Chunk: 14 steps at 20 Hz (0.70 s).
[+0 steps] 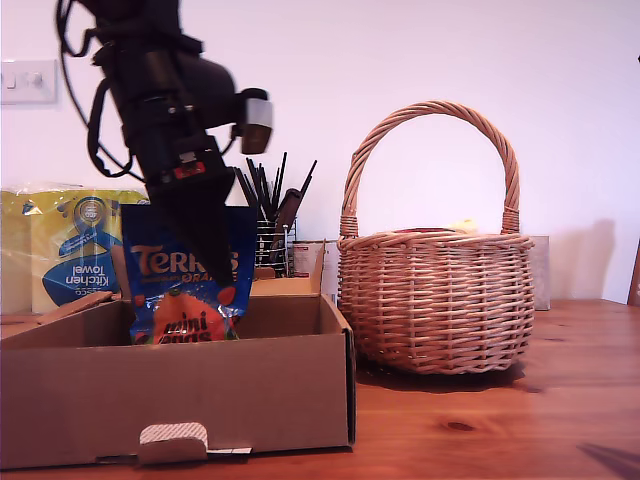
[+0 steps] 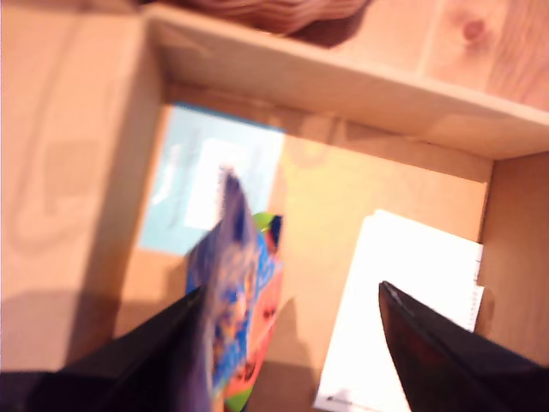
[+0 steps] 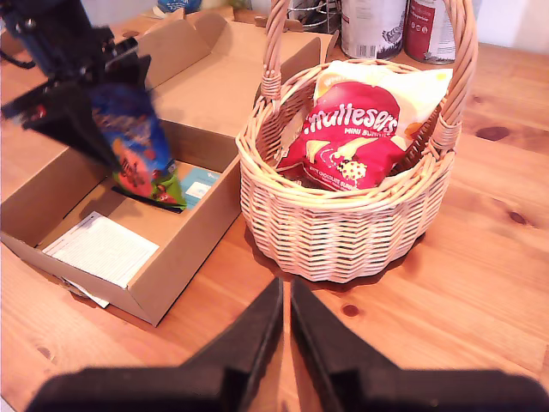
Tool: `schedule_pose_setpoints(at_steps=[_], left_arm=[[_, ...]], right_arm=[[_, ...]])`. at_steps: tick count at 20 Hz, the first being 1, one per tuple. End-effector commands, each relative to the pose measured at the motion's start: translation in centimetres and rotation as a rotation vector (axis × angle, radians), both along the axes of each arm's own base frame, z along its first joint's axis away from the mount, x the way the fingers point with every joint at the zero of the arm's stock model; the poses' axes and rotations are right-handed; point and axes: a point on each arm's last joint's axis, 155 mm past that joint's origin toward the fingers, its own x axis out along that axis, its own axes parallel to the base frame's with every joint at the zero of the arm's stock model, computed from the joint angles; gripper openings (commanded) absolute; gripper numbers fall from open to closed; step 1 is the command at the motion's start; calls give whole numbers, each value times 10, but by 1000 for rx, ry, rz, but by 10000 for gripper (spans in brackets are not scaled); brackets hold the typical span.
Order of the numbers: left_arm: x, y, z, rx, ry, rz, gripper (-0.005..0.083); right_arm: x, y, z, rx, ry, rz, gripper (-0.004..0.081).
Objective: Move the bags of Easter eggs from the cardboard box on the left into the woven basket on the right side.
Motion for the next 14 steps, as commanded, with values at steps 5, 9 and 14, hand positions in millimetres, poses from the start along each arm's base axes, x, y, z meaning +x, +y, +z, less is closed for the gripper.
schedule_pose_setpoints(at_steps=[5,9,14], left_arm=[[-8,6,-14,80,12,7,554],[1,20,-33,148,-22,21,553],[7,26,-53,175,-7,29,551]], right_arm=[[0,2,8,9,-24,11,-13],[-3,6,9,20,-21,34,-13],[-3,6,9,20,-22,34,-13]])
